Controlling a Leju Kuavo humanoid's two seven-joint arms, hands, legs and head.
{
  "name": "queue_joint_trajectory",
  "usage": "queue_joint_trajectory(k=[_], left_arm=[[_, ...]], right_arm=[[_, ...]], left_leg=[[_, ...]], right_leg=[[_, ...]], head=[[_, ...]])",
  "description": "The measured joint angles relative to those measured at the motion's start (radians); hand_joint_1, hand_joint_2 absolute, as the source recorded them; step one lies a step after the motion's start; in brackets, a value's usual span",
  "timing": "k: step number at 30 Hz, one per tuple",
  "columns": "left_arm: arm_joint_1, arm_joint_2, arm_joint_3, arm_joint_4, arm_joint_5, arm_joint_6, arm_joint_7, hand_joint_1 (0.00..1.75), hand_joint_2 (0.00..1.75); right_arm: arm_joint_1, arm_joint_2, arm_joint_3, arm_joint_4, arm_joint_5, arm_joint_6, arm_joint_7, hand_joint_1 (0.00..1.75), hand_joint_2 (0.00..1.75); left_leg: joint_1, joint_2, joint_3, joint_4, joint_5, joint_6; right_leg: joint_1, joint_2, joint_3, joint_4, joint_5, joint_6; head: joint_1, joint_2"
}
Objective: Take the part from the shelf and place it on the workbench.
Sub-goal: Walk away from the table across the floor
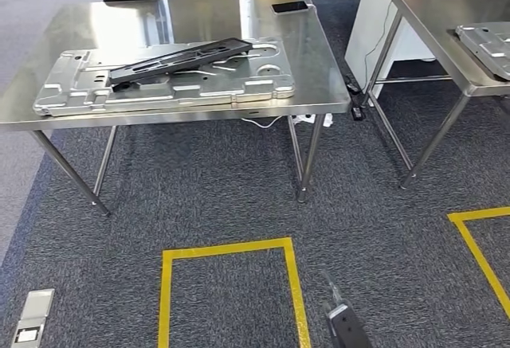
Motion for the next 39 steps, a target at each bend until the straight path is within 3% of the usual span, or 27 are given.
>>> queue_joint_trajectory(k=[2, 4, 5, 6, 7, 9, 11, 12, 14, 15, 16, 17, 19, 20, 21, 22, 23, 25, 27, 28, 30, 32, 34, 35, 36, 37, 39], left_arm=[[0.001, -0.001, 0.0, 0.0, -0.001, -0.002, 0.0, 0.0, 0.0], [0.001, -0.003, 0.001, 0.0, -0.001, -0.003, 0.0, 0.0, 0.0], [0.001, -0.003, 0.001, 0.0, -0.002, -0.003, 0.0, 0.0, 0.0], [0.001, -0.003, 0.001, 0.0, -0.002, -0.004, 0.0, 0.0, 0.0], [0.0, -0.003, 0.001, 0.0, -0.003, -0.004, 0.0, 0.0, 0.0], [-0.002, -0.004, 0.001, 0.0, -0.006, -0.005, -0.001, 0.0, 0.0], [-0.006, -0.004, 0.001, 0.0, -0.011, -0.006, -0.002, 0.0, 0.0], [-0.009, -0.004, 0.001, 0.0, -0.013, -0.007, -0.003, 0.0, 0.0], [-0.01, -0.004, 0.001, 0.0, -0.014, -0.008, -0.002, 0.0, 0.0], [-0.009, -0.005, 0.001, 0.0, -0.015, -0.009, -0.002, 0.0, 0.0], [-0.009, -0.006, 0.001, 0.0, -0.016, -0.009, 0.0, 0.0, 0.0], [-0.009, -0.006, 0.001, 0.0, -0.018, -0.009, 0.001, 0.0, 0.0], [-0.009, -0.007, 0.001, 0.0, -0.022, -0.011, 0.003, 0.0, 0.0], [-0.009, -0.008, 0.001, 0.0, -0.025, -0.012, 0.004, 0.0, 0.0], [-0.01, -0.008, 0.001, 0.0, -0.028, -0.013, 0.005, 0.0, 0.0], [-0.01, -0.008, 0.001, 0.0, -0.031, -0.013, 0.007, 0.0, 0.0], [-0.011, -0.008, 0.001, 0.0, -0.034, -0.014, 0.008, 0.0, 0.0], [-0.013, -0.01, 0.0, 0.0, -0.037, -0.013, 0.016, 0.0, 0.0], [-0.015, -0.012, -0.001, 0.0, -0.044, -0.011, 0.025, 0.0, 0.0], [-0.016, -0.013, -0.002, 0.0, -0.047, -0.01, 0.029, 0.0, 0.0], [-0.017, -0.013, -0.002, 0.0, -0.049, -0.007, 0.036, 0.0, 0.0], [-0.017, -0.013, -0.002, 0.0, -0.048, -0.005, 0.048, 0.0, 0.87], [-0.016, -0.013, -0.002, 0.0, -0.047, -0.002, 0.07, 0.0, 1.75], [-0.016, -0.013, -0.002, 0.0, -0.047, 0.001, 0.081, 0.0, 1.75], [-0.016, -0.013, -0.002, 0.0, -0.047, 0.003, 0.089, 0.0, 1.75], [-0.016, -0.013, -0.002, 0.0, -0.047, 0.004, 0.093, 0.0, 1.75], [-0.016, -0.013, -0.002, 0.0, -0.046, 0.005, 0.096, 0.0, 1.75]], right_arm=[[-0.034, -0.006, -0.042, 0.122, 0.029, -0.046, -0.001, 0.0, 0.0], [-0.062, -0.015, -0.079, 0.23, 0.047, -0.085, -0.001, 0.0, 0.0], [-0.074, -0.022, -0.095, 0.282, 0.052, -0.102, -0.001, 0.0, 0.0], [-0.086, -0.03, -0.111, 0.333, 0.056, -0.116, -0.001, 0.0, 0.0], [-0.098, -0.04, -0.129, 0.386, 0.058, -0.126, 0.0, 0.0, 0.0], [-0.114, -0.059, -0.162, 0.476, 0.06, -0.139, 0.007, 0.0, 0.0], [-0.128, -0.074, -0.192, 0.548, 0.065, -0.151, 0.036, 0.0, 0.0], [-0.134, -0.08, -0.206, 0.578, 0.069, -0.156, 0.059, 0.0, 0.0], [-0.139, -0.088, -0.231, 0.629, 0.074, -0.157, 0.122, 0.0, 0.0], [-0.14, -0.09, -0.244, 0.652, 0.075, -0.156, 0.16, 0.0, 0.0], [-0.14, -0.092, -0.256, 0.671, 0.075, -0.155, 0.202, 0.0, 0.0], [-0.14, -0.093, -0.267, 0.687, 0.075, -0.153, 0.242, 0.0, 0.0], [-0.143, -0.093, -0.287, 0.71, 0.075, -0.148, 0.314, 0.0, 0.0], [-0.145, -0.093, -0.295, 0.719, 0.074, -0.147, 0.339, 0.0, 0.0], [-0.147, -0.093, -0.303, 0.727, 0.074, -0.146, 0.363, 0.0, 0.0], [-0.149, -0.093, -0.31, 0.734, 0.076, -0.145, 0.389, 0.0, 0.0], [-0.152, -0.092, -0.316, 0.739, 0.078, -0.145, 0.42, 0.0, 0.0], [-0.158, -0.091, -0.329, 0.746, 0.083, -0.14, 0.488, 0.0, 0.0], [-0.165, -0.09, -0.342, 0.75, 0.086, -0.13, 0.53, 0.0, 0.0], [-0.168, -0.089, -0.347, 0.752, 0.086, -0.126, 0.54, 0.0, 0.0], [-0.171, -0.085, -0.356, 0.757, 0.087, -0.119, 0.549, 0.0, 0.0], [-0.172, -0.082, -0.365, 0.76, 0.087, -0.111, 0.555, 0.0, 0.0], [-0.172, -0.082, -0.375, 0.763, 0.086, -0.098, 0.558, 0.0, 0.87], [-0.172, -0.082, -0.381, 0.764, 0.086, -0.09, 0.56, 0.0, 1.31], [-0.173, -0.082, -0.386, 0.764, 0.086, -0.084, 0.56, 0.0, 1.75], [-0.173, -0.082, -0.39, 0.764, 0.086, -0.079, 0.561, 0.0, 1.75], [-0.175, -0.082, -0.398, 0.764, 0.086, -0.068, 0.562, 0.0, 1.75]], left_leg=[[0.006, -0.005, -0.016, 0.068, -0.089, -0.014], [0.013, -0.007, -0.034, 0.187, -0.177, -0.024], [0.016, -0.007, -0.035, 0.234, -0.187, -0.028], [0.019, -0.007, -0.025, 0.256, -0.172, -0.03], [0.021, -0.007, 0.001, 0.244, -0.142, -0.031], [0.022, -0.009, 0.1, 0.127, -0.098, -0.028], [0.02, -0.012, 0.194, -0.015, -0.107, -0.018], [0.017, -0.013, 0.215, -0.054, -0.116, -0.013], [0.015, -0.011, 0.205, -0.069, -0.111, 0.001], [0.015, -0.008, 0.193, -0.068, -0.101, 0.011], [0.015, -0.005, 0.179, -0.068, -0.088, 0.021], [0.015, -0.003, 0.164, -0.068, -0.075, 0.029], [0.011, 0.0, 0.131, -0.064, -0.052, 0.035], [0.008, 0.001, 0.112, -0.06, -0.04, 0.037], [0.007, 0.003, 0.093, -0.055, -0.03, 0.037], [0.005, 0.005, 0.075, -0.049, -0.021, 0.036], [0.004, 0.005, 0.057, -0.042, -0.012, 0.035], [0.002, 0.005, 0.03, -0.028, -0.001, 0.03], [0.0, 0.006, 0.015, -0.018, 0.011, 0.02], [-0.001, 0.007, 0.011, -0.016, 0.017, 0.014], [0.002, 0.005, 0.002, -0.01, 0.018, 0.002], [0.007, -0.002, -0.017, 0.043, -0.039, -0.011], [0.014, -0.006, -0.052, 0.163, -0.122, -0.023], [0.016, -0.006, -0.065, 0.219, -0.146, -0.028], [0.018, -0.006, -0.066, 0.249, -0.151, -0.031], [0.02, -0.006, -0.047, 0.238, -0.137, -0.032], [0.022, -0.007, 0.033, 0.118, -0.083, -0.03]], right_leg=[[-0.004, -0.005, -0.025, -0.001, 0.024, -0.013], [-0.004, -0.007, -0.057, 0.002, 0.048, -0.014], [-0.004, -0.008, -0.075, 0.006, 0.059, -0.013], [-0.005, -0.009, -0.093, 0.011, 0.069, -0.01], [-0.005, -0.01, -0.112, 0.018, 0.077, -0.007], [-0.005, -0.011, -0.143, 0.033, 0.091, 0.0], [-0.002, -0.011, -0.164, 0.043, 0.108, 0.01], [-0.002, -0.01, -0.172, 0.045, 0.118, 0.016], [-0.004, -0.009, -0.185, 0.047, 0.134, 0.028], [-0.006, -0.006, -0.192, 0.055, 0.12, 0.033], [-0.007, -0.003, -0.201, 0.077, 0.088, 0.037], [-0.008, -0.001, -0.213, 0.116, 0.038, 0.04], [-0.008, 0.002, -0.235, 0.238, -0.06, 0.042], [-0.008, 0.003, -0.238, 0.293, -0.079, 0.043], [-0.008, 0.003, -0.23, 0.325, -0.074, 0.042], [-0.007, 0.004, -0.206, 0.323, -0.05, 0.042], [-0.007, 0.004, -0.167, 0.285, -0.02, 0.039], [-0.004, 0.004, -0.054, 0.136, 0.003, 0.03], [0.0, 0.004, 0.023, 0.014, -0.016, 0.023], [0.002, 0.003, 0.034, -0.012, -0.022, 0.02], [-0.002, 0.001, 0.025, -0.018, -0.015, 0.008], [-0.007, -0.004, 0.011, -0.02, 0.0, -0.006], [-0.006, -0.007, -0.006, -0.017, 0.012, -0.011], [-0.006, -0.007, -0.015, -0.014, 0.017, -0.01], [-0.006, -0.007, -0.023, -0.011, 0.021, -0.009], [-0.006, -0.007, -0.03, -0.006, 0.023, -0.008], [-0.006, -0.007, -0.04, 0.002, 0.024, -0.005]], head=[[0.0, 0.0], [0.0, 0.0], [0.0, 0.0], [0.0, 0.0], [0.0, 0.0], [0.0, 0.0], [0.0, 0.0], [0.0, 0.0], [0.0, 0.0], [0.001, 0.0], [0.002, 0.0], [0.002, 0.0], [0.003, 0.0], [0.003, 0.0], [0.003, 0.0], [0.003, 0.0], [0.003, 0.0], [0.003, 0.0], [0.003, 0.0], [0.003, 0.0], [0.002, 0.0], [0.002, 0.0], [0.001, 0.0], [0.001, 0.0], [0.001, 0.0], [0.001, 0.0], [0.001, 0.0]])
